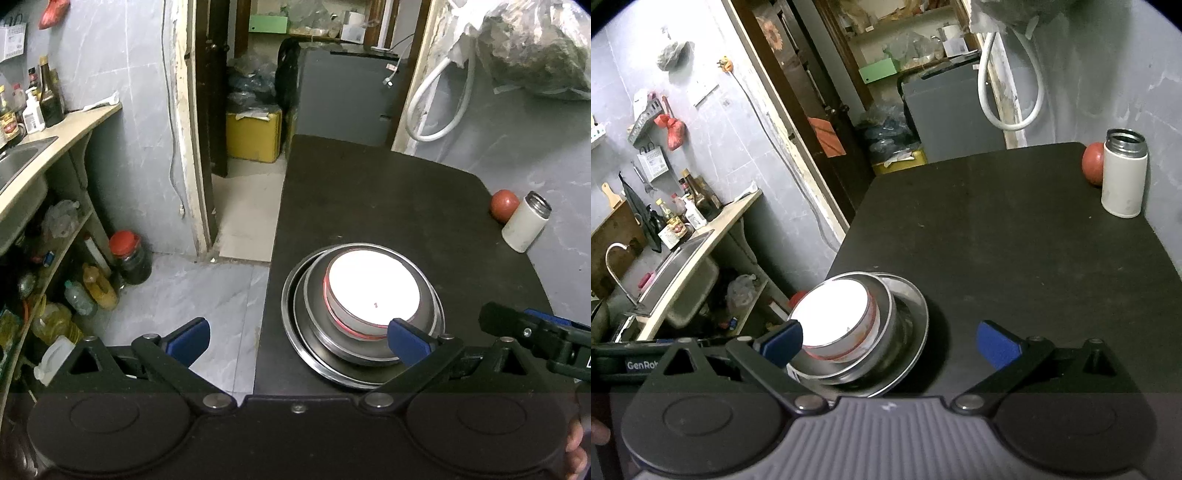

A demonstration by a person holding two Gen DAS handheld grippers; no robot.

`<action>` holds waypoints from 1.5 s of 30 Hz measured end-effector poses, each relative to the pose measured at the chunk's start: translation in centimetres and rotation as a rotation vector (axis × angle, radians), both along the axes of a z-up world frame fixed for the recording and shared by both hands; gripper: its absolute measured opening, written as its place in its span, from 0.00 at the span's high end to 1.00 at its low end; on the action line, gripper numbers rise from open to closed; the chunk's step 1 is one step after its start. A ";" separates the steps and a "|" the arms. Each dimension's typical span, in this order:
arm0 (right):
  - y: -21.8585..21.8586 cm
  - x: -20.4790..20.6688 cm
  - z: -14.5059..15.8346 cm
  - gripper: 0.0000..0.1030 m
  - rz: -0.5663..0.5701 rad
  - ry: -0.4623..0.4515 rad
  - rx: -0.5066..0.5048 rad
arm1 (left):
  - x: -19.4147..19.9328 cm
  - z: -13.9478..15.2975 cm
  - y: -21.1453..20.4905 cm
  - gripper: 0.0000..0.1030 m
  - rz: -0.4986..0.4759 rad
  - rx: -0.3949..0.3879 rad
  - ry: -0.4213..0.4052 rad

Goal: Organize plates and bowls

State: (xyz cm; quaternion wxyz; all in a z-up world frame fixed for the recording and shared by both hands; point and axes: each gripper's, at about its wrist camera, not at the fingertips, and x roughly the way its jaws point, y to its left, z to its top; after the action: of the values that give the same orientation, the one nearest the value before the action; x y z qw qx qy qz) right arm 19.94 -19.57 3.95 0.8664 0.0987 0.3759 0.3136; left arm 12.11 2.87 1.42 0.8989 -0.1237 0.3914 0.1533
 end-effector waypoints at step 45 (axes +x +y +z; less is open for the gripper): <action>3.3 -19.7 4.5 0.00 -0.293 -0.147 -0.056 | -15.7 2.1 5.2 0.01 -0.200 -0.029 -0.198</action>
State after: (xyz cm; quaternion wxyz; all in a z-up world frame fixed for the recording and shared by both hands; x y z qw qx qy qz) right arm 0.29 -16.30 8.43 0.9304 0.1050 0.3017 0.1799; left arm -3.60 8.05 3.51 0.9421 -0.1117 0.3132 0.0444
